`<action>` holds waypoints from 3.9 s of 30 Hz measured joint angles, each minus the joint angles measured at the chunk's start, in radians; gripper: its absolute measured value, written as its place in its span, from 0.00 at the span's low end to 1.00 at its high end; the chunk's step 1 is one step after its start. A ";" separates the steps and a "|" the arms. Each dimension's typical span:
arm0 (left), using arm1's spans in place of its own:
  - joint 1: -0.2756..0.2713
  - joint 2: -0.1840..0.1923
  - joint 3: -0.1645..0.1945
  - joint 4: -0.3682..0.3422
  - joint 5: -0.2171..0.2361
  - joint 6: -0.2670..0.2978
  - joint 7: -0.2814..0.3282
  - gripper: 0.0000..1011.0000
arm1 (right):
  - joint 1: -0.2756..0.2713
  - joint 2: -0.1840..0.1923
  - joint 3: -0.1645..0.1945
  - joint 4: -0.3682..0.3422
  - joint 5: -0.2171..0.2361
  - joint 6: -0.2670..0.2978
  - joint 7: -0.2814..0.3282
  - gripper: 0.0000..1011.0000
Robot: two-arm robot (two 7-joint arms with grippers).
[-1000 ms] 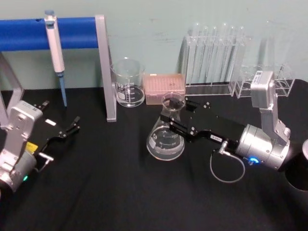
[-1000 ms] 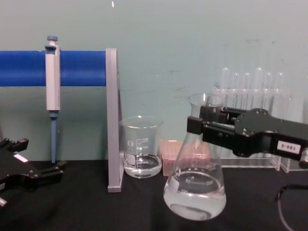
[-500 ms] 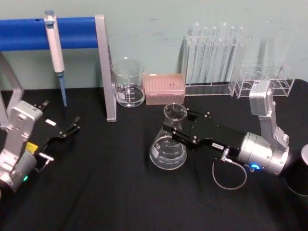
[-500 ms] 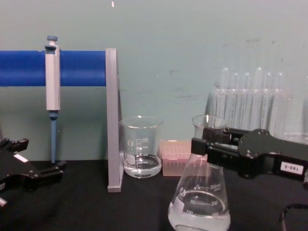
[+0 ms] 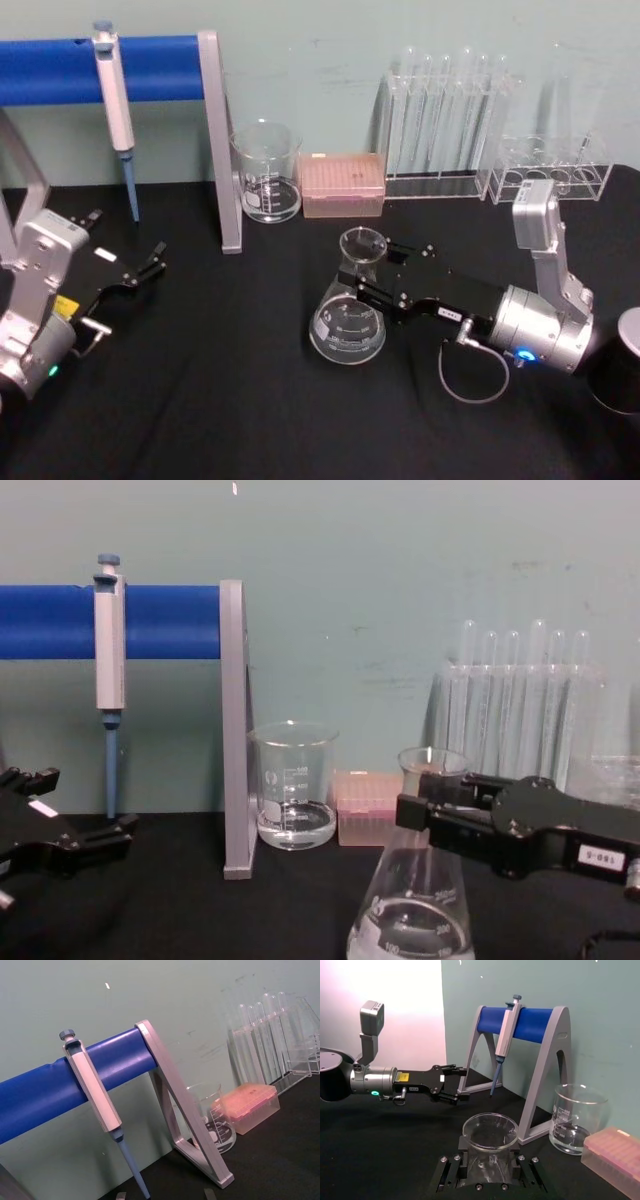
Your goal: Grasp the erlenmeyer flask with one hand, shake it three times, then place it back.
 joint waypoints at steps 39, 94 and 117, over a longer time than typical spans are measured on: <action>0.000 0.000 0.000 0.000 0.000 0.000 0.000 0.99 | 0.018 -0.005 -0.026 0.046 -0.016 0.032 -0.001 0.45; 0.000 0.000 0.000 0.000 0.000 0.000 0.000 0.99 | 0.025 -0.008 -0.035 0.058 -0.025 0.048 -0.003 0.45; 0.000 0.000 0.000 0.000 0.000 0.000 0.000 0.99 | 0.024 -0.008 -0.035 0.060 -0.027 0.050 -0.003 0.84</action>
